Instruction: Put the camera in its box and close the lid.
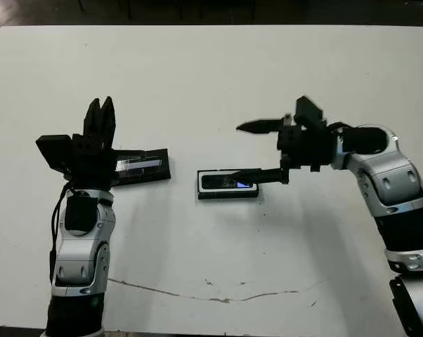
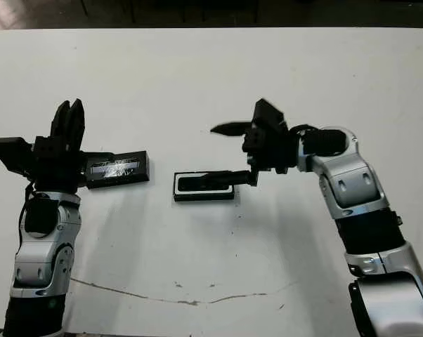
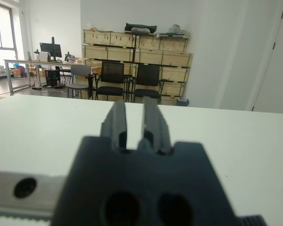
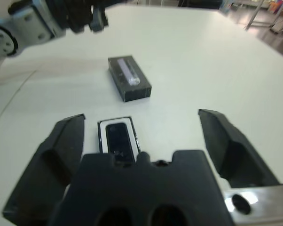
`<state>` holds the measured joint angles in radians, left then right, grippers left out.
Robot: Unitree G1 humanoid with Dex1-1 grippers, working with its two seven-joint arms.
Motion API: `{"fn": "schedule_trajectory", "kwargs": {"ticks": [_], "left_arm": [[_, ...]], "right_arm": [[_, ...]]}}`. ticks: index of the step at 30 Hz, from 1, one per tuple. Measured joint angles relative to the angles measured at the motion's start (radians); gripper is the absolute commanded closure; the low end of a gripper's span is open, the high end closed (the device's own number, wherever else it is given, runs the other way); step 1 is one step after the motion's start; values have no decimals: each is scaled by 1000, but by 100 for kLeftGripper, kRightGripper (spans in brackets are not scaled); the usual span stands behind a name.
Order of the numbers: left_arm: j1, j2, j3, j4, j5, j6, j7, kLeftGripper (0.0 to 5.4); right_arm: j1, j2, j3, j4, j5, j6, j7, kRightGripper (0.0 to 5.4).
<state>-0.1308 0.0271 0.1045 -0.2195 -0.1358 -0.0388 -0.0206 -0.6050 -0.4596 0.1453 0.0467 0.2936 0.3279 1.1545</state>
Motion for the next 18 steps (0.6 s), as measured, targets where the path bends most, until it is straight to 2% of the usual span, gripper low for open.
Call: {"fn": "schedule_trajectory", "kwargs": {"ticks": [3,6,10,13,18], "left_arm": [[-2,3,3,4,-1,-1,-4,540],[-8,13,14,14,-2,-6,-13,540],[-26,57,53,19,-27,-1,-48,540],[-42,159,84,20,-34,17,-120,540],[-86,403,95,59,-62,75,-363,540]], "right_arm": [[30,4,-61,-36,45,47,-81,1],[85,51,-149,-86,78,65,-239,23],[172,107,-216,-100,62,5,-417,106],[210,102,-232,-88,51,-26,-447,173],[264,99,-240,-89,66,-67,-436,283]]}}
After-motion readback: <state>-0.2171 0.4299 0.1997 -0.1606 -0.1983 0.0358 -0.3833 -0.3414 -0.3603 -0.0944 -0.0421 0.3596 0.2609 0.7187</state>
